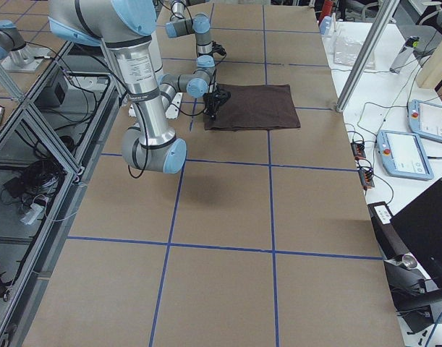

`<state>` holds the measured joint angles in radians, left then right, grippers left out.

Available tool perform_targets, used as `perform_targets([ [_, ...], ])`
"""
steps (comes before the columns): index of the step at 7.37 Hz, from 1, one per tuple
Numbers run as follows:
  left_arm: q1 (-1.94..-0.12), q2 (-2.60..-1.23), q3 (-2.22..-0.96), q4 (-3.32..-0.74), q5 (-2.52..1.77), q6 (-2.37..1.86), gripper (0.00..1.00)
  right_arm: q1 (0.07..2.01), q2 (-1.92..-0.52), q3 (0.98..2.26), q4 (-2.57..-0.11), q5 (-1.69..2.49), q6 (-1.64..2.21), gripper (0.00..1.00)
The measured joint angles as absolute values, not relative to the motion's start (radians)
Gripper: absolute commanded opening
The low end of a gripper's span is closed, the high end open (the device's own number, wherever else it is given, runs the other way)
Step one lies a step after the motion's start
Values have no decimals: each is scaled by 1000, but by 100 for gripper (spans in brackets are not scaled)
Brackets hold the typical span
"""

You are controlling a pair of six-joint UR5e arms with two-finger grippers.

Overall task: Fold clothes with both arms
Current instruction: 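Grasp both near corners of the shirt with left and right grippers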

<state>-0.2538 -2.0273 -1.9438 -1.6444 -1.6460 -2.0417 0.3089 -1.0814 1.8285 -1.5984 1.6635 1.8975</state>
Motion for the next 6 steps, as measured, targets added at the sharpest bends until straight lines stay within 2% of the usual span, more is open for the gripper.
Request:
perform_targets([
  [1, -254, -2028, -1944, -1644, -1646, -2042, 0, 315, -1074, 1828, -1599, 1664, 1898, 99],
  [6, -255, -2029, -1946, -1645, -1646, -2042, 0, 304, -1080, 1824, -1611, 1664, 1900, 100],
])
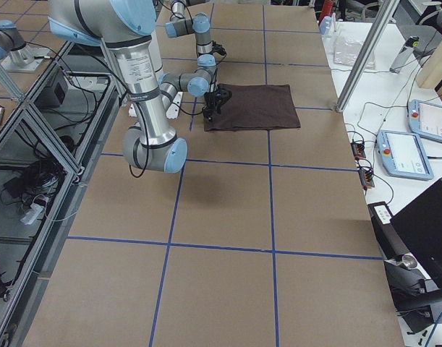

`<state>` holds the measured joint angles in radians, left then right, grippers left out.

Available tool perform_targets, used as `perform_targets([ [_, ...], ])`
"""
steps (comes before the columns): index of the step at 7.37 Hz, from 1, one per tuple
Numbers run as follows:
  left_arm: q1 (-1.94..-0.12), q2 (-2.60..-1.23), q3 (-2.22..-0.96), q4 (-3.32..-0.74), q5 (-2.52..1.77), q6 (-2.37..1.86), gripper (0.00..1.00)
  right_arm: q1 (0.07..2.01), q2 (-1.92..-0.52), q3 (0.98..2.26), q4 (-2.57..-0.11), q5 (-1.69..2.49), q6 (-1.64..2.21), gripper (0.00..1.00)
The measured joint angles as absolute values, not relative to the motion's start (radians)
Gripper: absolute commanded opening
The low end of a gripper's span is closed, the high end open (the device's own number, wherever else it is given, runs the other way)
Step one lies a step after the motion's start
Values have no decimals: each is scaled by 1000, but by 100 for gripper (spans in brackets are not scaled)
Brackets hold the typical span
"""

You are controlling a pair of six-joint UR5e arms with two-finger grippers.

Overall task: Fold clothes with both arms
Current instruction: 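Grasp both near corners of the shirt with left and right grippers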

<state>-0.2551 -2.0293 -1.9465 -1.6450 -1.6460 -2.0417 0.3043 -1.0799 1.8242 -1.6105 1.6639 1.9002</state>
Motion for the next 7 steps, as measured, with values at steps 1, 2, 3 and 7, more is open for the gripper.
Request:
perform_targets([
  [1, -256, -2028, -1948, -1645, -1646, -2042, 0, 288, -1084, 1822, -1613, 1662, 1903, 100],
  [2, -257, -2026, -1950, -1644, -1646, -2042, 0, 272, -1089, 1819, -1615, 1661, 1905, 100],
  [3, -257, -2024, -1951, -1644, -1646, -2042, 0, 261, -1093, 1815, -1615, 1660, 1906, 100],
  [7, -259, -2022, -1951, -1644, -1646, -2042, 0, 247, -1092, 1811, -1614, 1661, 1908, 87],
])
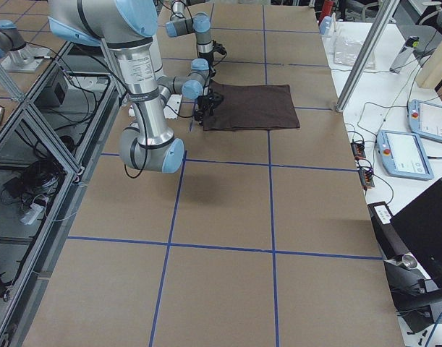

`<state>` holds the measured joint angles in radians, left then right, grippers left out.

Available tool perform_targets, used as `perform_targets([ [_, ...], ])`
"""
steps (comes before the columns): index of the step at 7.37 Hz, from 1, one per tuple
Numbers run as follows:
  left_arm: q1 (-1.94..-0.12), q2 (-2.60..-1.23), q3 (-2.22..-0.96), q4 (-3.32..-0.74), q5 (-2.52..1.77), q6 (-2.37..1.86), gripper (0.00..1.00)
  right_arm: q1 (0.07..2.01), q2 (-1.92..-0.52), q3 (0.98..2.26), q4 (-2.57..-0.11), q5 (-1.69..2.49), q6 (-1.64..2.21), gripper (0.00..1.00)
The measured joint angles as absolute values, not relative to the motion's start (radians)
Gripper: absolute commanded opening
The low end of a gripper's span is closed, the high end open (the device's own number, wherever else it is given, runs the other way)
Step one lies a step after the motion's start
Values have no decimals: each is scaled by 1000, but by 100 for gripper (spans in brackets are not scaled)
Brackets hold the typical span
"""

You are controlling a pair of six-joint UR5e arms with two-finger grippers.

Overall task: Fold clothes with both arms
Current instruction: 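Grasp both near corners of the shirt with left and right grippers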

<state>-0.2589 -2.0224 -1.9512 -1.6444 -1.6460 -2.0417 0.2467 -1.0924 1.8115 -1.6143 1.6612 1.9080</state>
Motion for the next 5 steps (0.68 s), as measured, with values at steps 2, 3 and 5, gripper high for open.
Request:
perform_targets([
  [2, -259, -2022, -1951, -1644, -1646, -2042, 0, 246, -1091, 1811, -1613, 1661, 1912, 28],
  [3, -259, -2022, -1951, -1644, -1646, -2042, 0, 246, -1091, 1811, -1614, 1661, 1914, 14],
  [5, -259, -2022, -1951, -1644, -1645, -2042, 0, 247, -1088, 1814, -1614, 1662, 1913, 2],
])
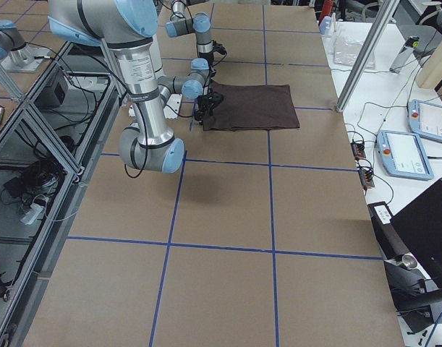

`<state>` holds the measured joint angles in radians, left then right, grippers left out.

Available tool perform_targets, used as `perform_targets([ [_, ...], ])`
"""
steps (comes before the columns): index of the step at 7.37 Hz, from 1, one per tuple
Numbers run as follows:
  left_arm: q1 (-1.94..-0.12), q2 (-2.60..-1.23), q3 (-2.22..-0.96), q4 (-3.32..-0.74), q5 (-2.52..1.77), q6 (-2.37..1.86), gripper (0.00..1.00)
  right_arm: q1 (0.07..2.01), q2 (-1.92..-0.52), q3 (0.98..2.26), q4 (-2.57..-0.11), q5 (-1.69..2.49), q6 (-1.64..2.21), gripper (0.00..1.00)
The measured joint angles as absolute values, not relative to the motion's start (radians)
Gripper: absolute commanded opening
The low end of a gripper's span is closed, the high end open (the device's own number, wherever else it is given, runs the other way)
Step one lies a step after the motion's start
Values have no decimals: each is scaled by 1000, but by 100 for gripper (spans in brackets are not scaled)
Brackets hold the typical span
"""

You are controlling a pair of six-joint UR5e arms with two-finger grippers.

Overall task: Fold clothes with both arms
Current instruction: 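Grasp both near corners of the shirt with left and right grippers, then lift the near edge with both grippers and fold it toward the far edge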

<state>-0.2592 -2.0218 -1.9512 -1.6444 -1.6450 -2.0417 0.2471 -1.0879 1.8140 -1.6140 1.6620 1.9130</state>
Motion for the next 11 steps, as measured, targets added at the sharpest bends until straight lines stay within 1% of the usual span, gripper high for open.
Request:
perform_targets([
  [3, -259, -2022, -1952, -1644, -1645, -2042, 0, 261, -1077, 1820, -1614, 1663, 1910, 0],
  [7, -259, -2021, -1955, -1643, -1644, -2042, 0, 283, -1048, 1825, -1611, 1665, 1908, 0],
  [9, -258, -2017, -1966, -1638, -1644, -2042, 0, 288, -1051, 1875, -1610, 1664, 1911, 0],
  [11, -241, -2016, -2016, -1588, -1644, -2043, 0, 275, -1085, 1949, -1612, 1674, 1908, 0],
])
